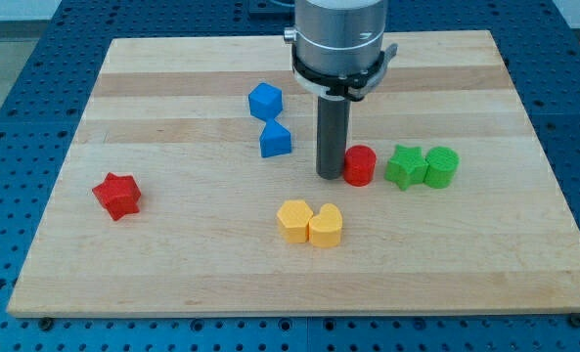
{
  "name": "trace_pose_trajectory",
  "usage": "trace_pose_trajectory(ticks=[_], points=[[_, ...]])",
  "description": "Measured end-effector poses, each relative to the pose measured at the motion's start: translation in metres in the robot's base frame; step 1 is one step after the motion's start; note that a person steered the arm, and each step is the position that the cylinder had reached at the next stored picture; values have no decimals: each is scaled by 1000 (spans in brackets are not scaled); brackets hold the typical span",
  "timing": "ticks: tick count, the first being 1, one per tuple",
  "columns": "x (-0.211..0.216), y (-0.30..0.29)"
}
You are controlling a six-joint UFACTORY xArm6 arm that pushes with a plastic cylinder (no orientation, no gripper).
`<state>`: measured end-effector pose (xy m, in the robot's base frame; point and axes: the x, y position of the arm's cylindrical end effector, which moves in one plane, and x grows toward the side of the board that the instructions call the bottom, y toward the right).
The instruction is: Point your arm to the top of the yellow hexagon
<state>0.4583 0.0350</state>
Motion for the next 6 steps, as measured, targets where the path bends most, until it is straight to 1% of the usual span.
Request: trace_pose_trajectory(ticks=[1, 3, 4, 5, 6], points=[[0, 9], [3, 5], [3, -36], [1, -89], [-8, -137]])
